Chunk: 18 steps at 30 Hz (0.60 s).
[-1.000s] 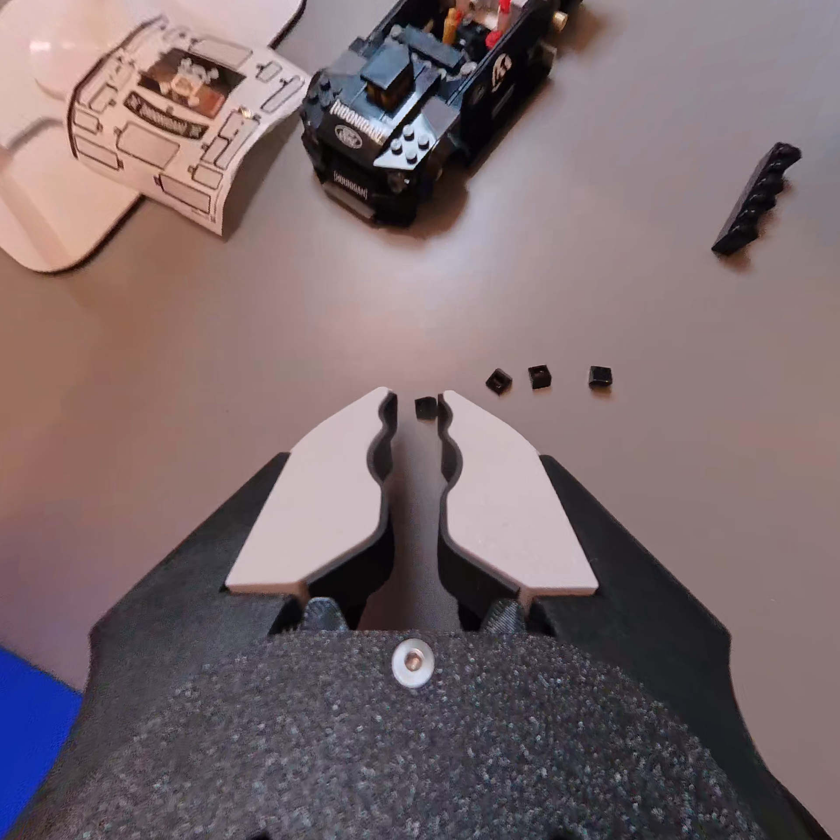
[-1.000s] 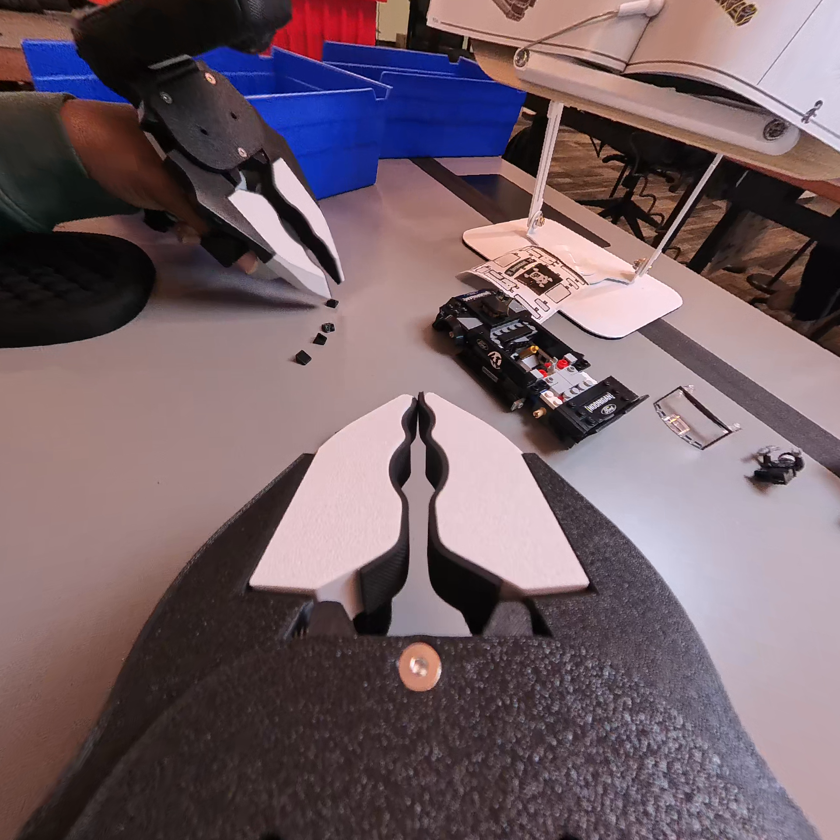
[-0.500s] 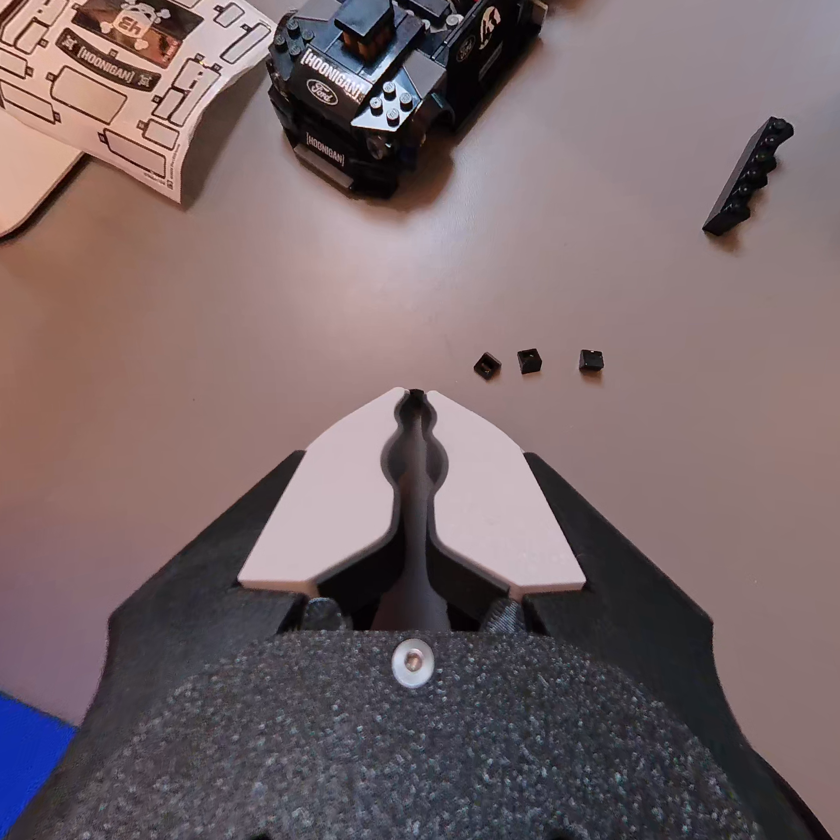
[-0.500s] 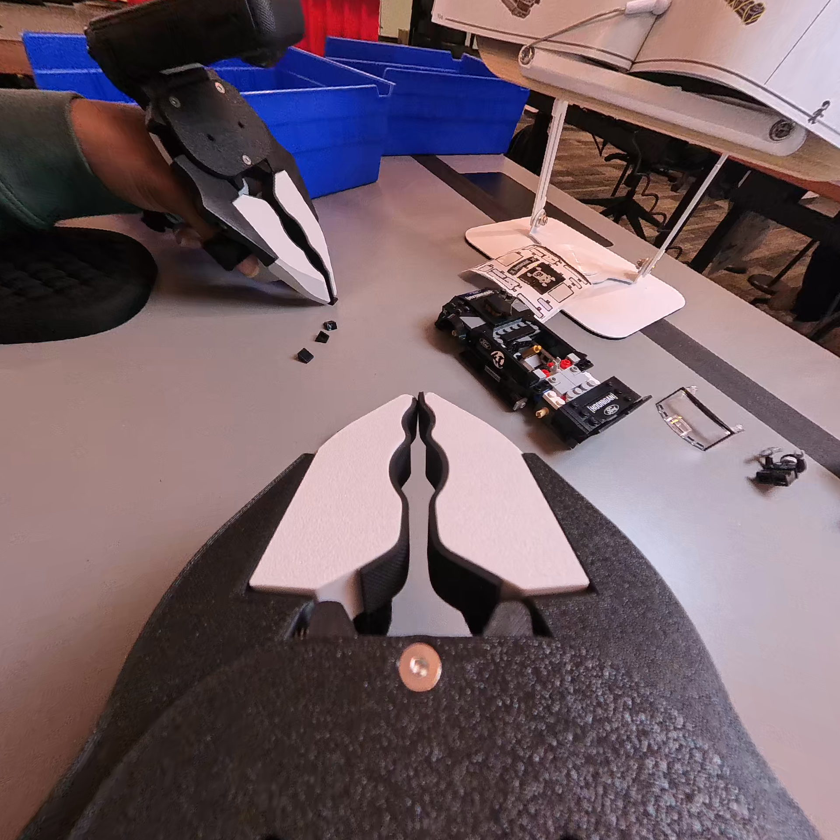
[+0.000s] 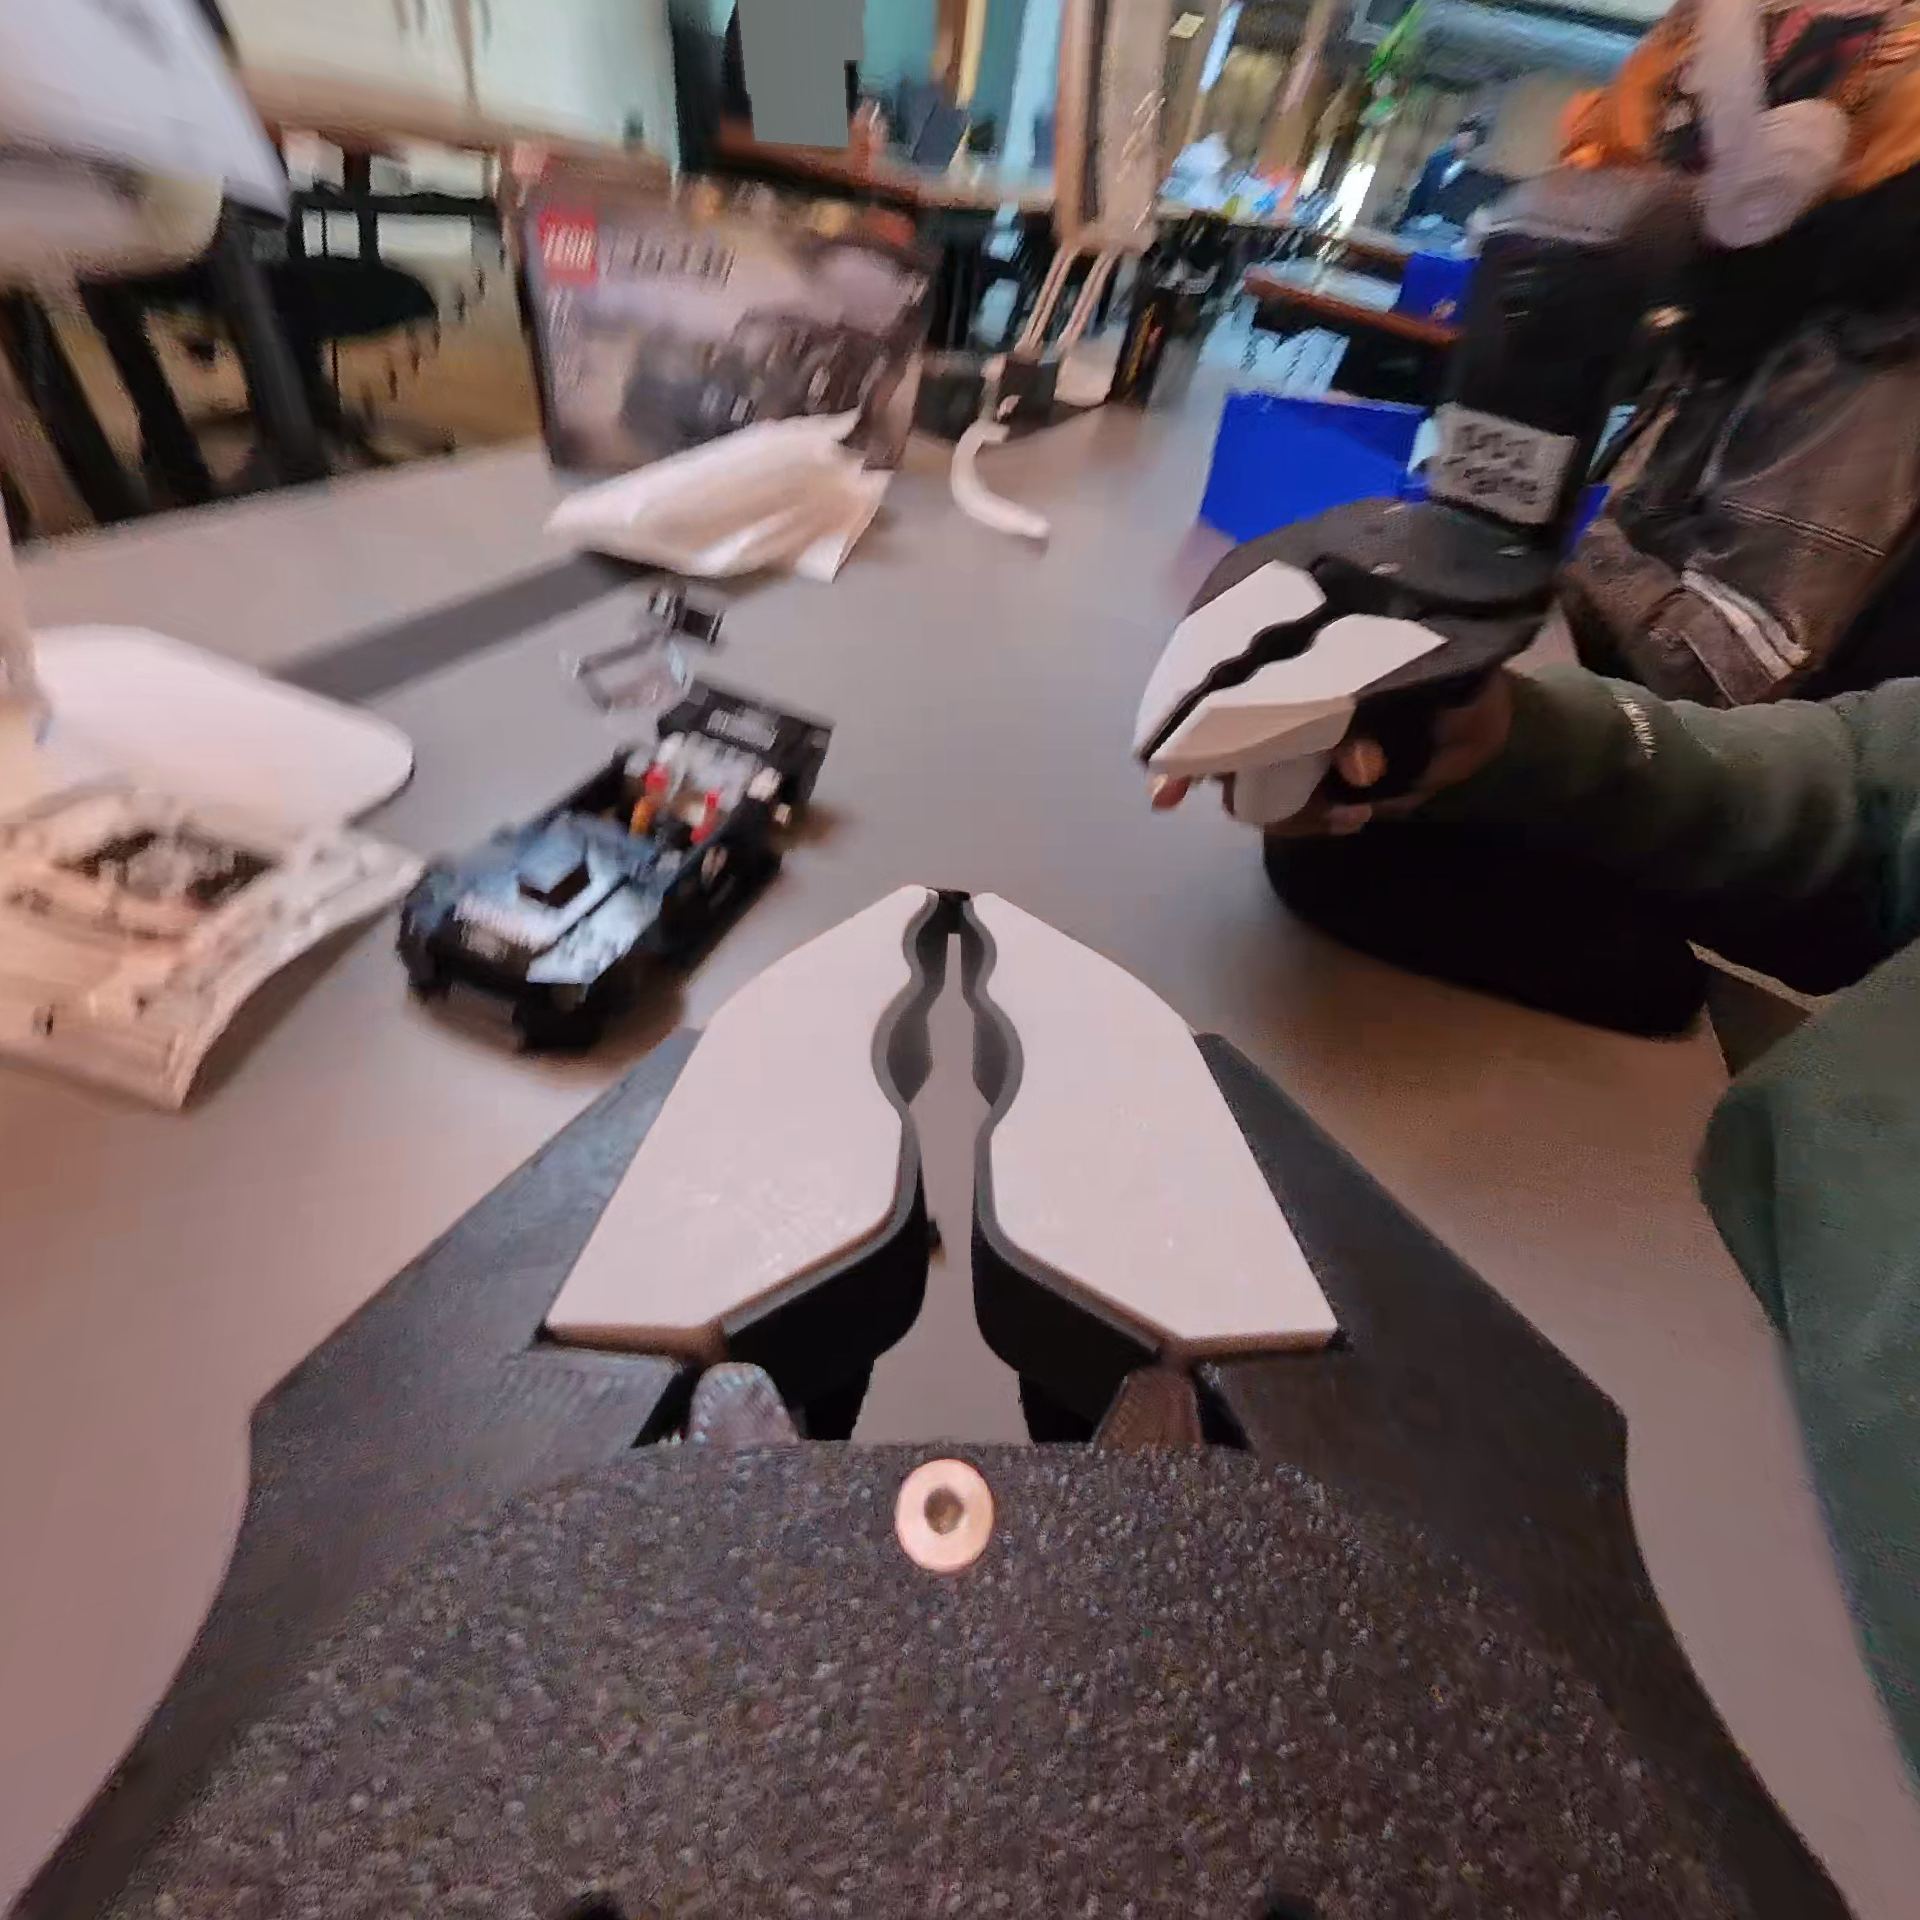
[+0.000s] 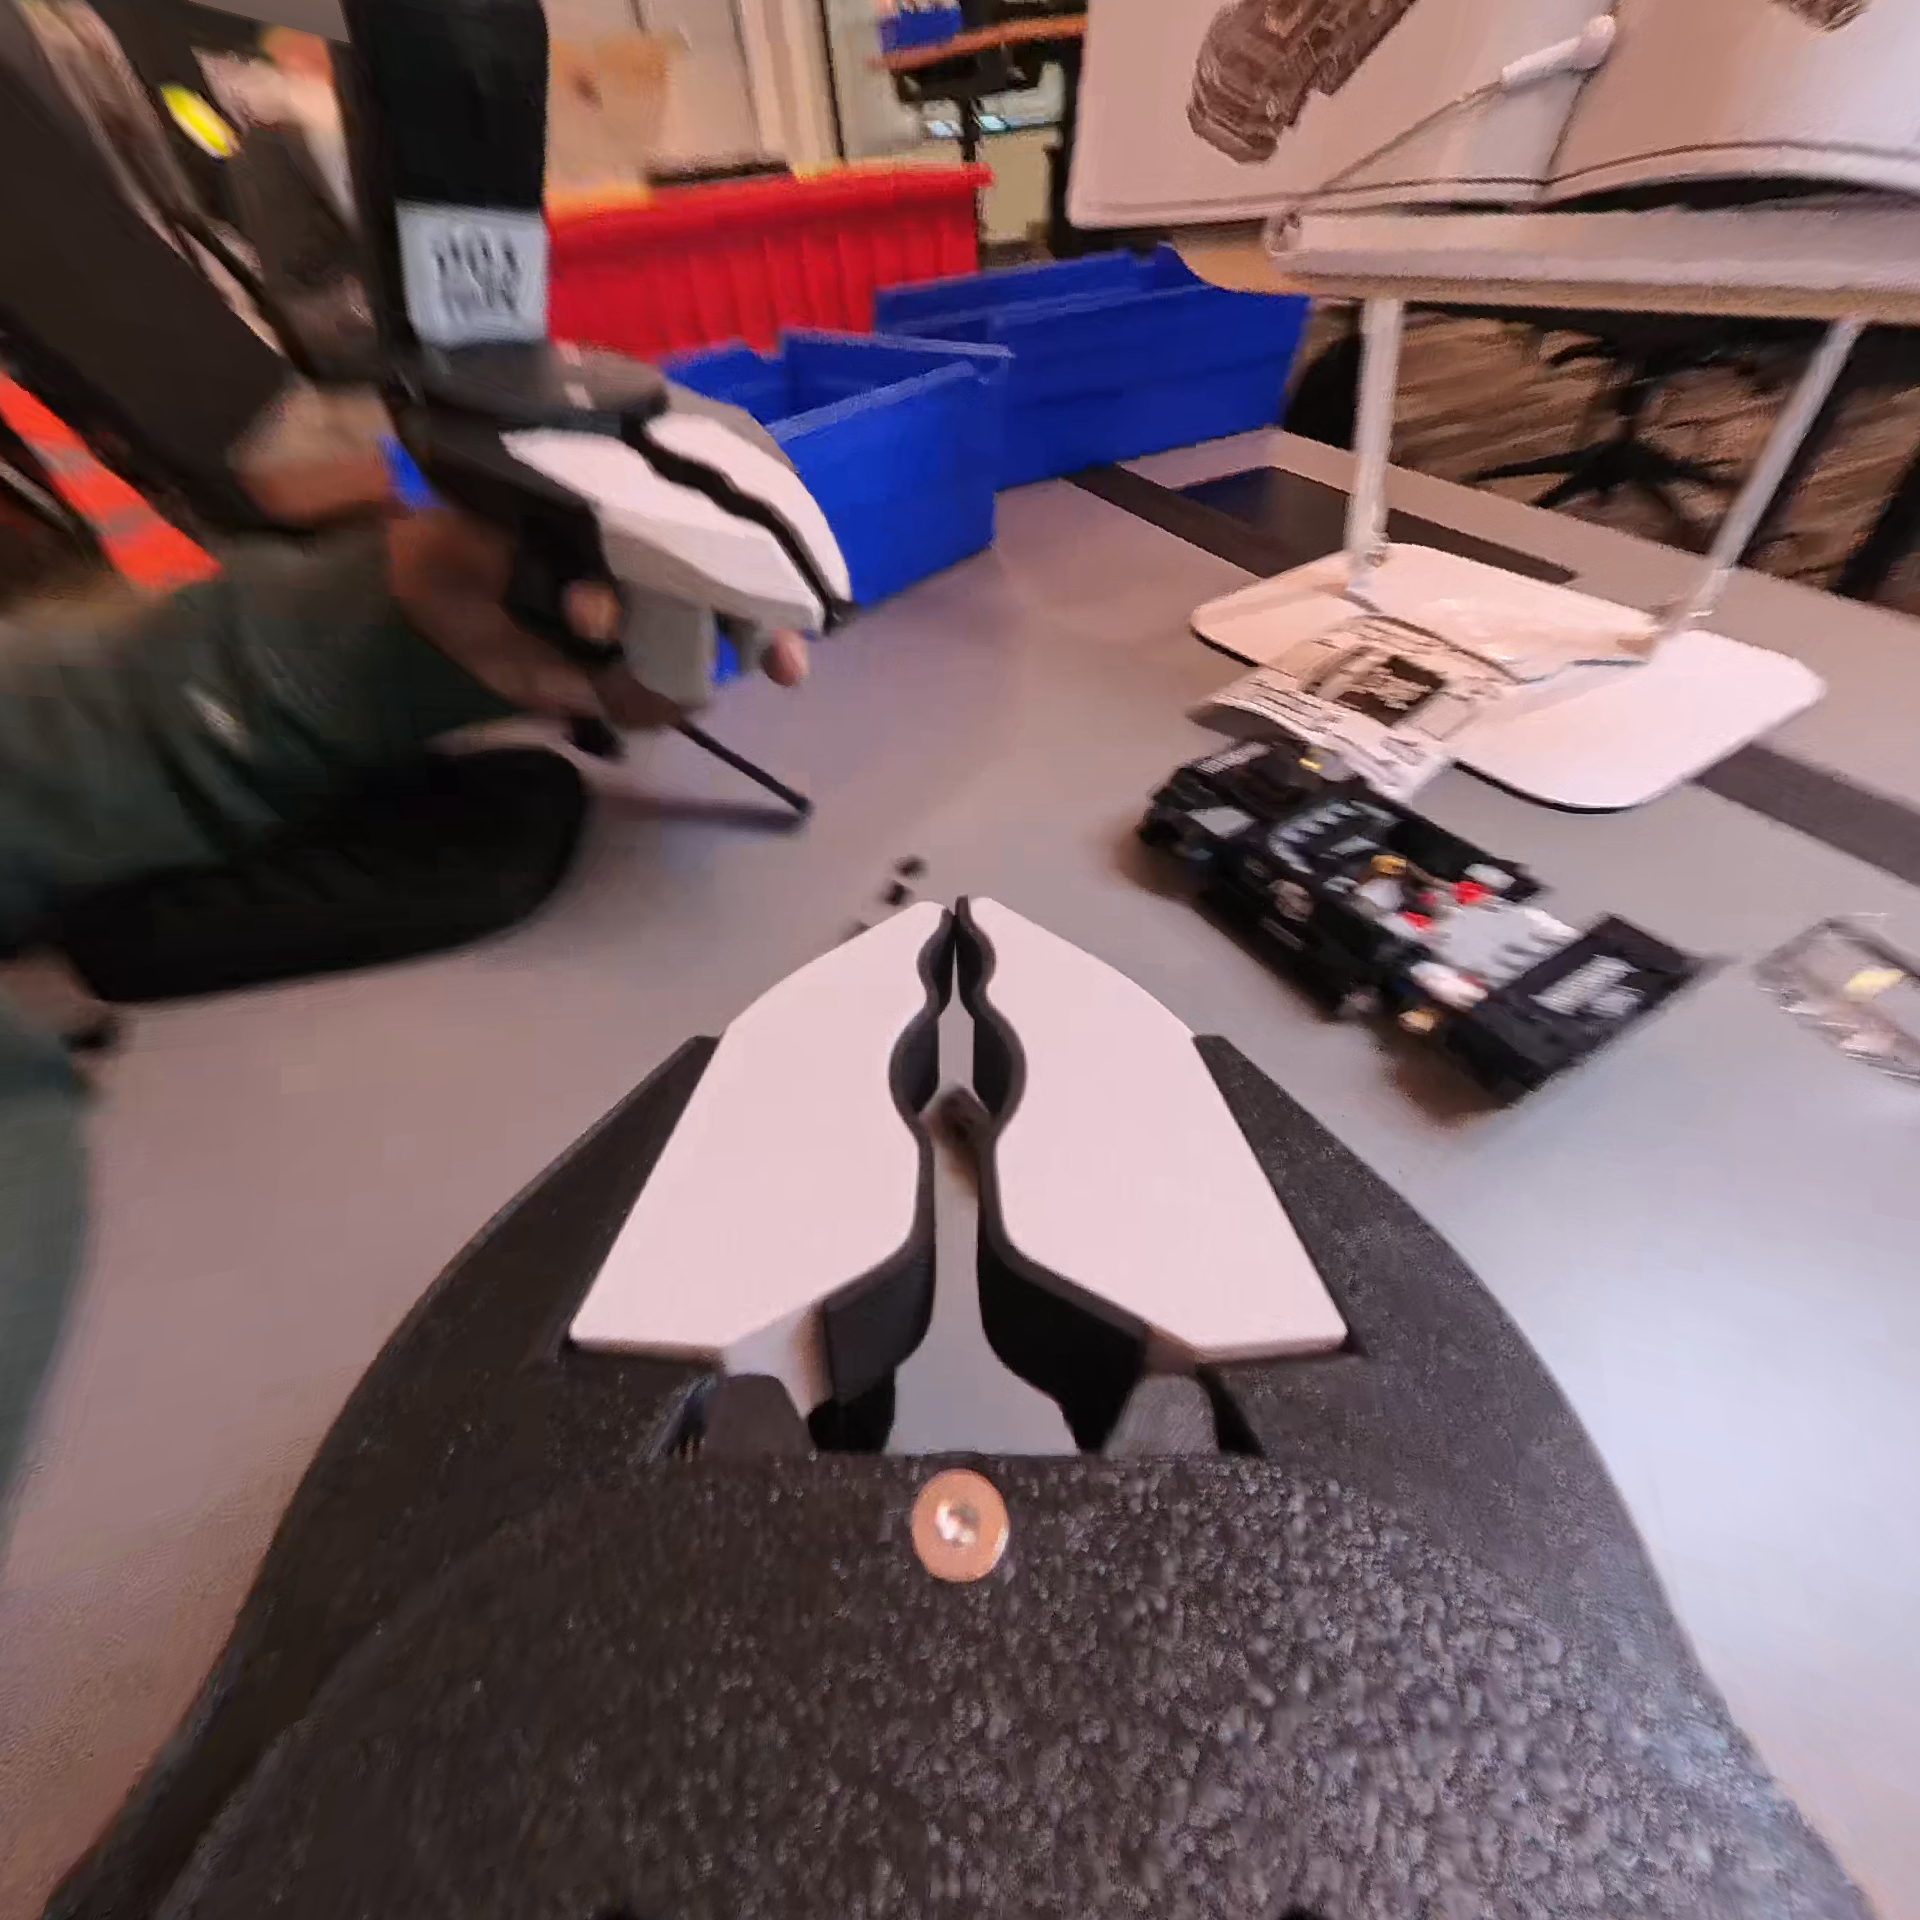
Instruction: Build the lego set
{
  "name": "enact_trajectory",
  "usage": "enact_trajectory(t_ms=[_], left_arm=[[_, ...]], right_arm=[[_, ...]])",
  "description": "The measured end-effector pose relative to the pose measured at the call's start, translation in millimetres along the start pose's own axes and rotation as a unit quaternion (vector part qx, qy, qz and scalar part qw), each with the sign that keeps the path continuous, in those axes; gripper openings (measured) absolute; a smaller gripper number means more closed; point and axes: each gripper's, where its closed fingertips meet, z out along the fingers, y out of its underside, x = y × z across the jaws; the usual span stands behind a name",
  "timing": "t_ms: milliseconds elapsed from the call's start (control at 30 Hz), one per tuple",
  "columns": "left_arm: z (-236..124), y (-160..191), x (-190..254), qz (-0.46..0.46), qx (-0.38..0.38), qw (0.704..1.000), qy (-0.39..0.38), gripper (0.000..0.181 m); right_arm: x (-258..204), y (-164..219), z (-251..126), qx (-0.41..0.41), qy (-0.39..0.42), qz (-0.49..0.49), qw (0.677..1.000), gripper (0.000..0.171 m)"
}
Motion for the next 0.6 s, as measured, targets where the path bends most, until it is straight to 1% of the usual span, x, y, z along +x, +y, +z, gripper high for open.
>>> enact_trajectory(t_ms=[100,200,300,367,400,500,600], left_arm=[[8,-21,28,0.081,0.063,0.995,0.02,0.003],[14,-35,56,0.138,0.116,0.983,0.033,0.003],[20,-38,74,0.178,0.131,0.975,0.035,0.003],[21,-38,78,0.199,0.136,0.97,0.027,0.003],[20,-40,79,0.205,0.14,0.968,0.023,0.003],[19,-40,81,0.224,0.142,0.964,0.018,0.003],[19,-40,84,0.23,0.143,0.962,0.021,0.003]], right_arm=[[-25,-29,5,0.058,-0.086,0.118,0.988,0.007],[-41,-49,7,0.099,-0.165,0.223,0.956,0.014],[-53,-58,8,0.11,-0.24,0.294,0.919,0.017],[-59,-63,5,0.116,-0.279,0.326,0.896,0.017],[-61,-63,5,0.113,-0.288,0.335,0.89,0.017],[-62,-62,6,0.11,-0.295,0.34,0.886,0.016],[-64,-62,6,0.107,-0.312,0.355,0.875,0.013]])
